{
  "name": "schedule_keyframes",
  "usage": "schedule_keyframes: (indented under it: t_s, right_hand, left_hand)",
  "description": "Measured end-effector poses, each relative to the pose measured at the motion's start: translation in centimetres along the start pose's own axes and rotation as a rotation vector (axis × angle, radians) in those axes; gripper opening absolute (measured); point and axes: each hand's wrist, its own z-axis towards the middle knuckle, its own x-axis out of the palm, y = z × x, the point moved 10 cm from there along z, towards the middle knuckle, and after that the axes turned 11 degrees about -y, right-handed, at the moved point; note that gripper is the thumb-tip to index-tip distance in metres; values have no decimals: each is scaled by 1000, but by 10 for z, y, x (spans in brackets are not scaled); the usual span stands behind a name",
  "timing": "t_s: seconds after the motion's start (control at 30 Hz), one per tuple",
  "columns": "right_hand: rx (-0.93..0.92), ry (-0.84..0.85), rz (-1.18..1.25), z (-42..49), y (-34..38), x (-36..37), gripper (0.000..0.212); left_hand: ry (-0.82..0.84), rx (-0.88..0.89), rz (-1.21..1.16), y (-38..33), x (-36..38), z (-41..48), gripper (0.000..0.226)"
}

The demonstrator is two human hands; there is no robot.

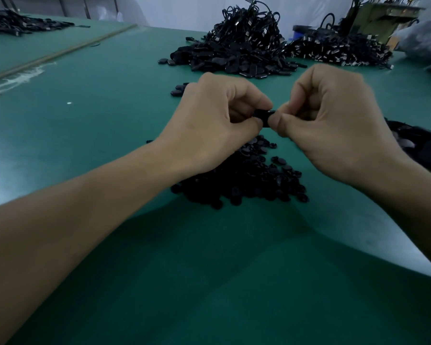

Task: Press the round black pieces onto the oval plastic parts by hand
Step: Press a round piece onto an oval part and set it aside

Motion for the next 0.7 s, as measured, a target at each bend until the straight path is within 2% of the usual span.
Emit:
schedule_keyframes:
  t_s: [0.33, 0.53, 0.7]
  right_hand:
    - [-15, -21, 72, -4, 8, 1, 31]
    - [-46, 60, 143, -5, 13, 6, 32]
    - [-93, -4, 51, 0, 11, 0, 19]
  left_hand:
    - [-64, 123, 127, -10, -7, -1, 17]
    - [-85, 129, 169, -6, -9, 2, 17]
    - [-61, 48, 28, 0, -6, 3, 18]
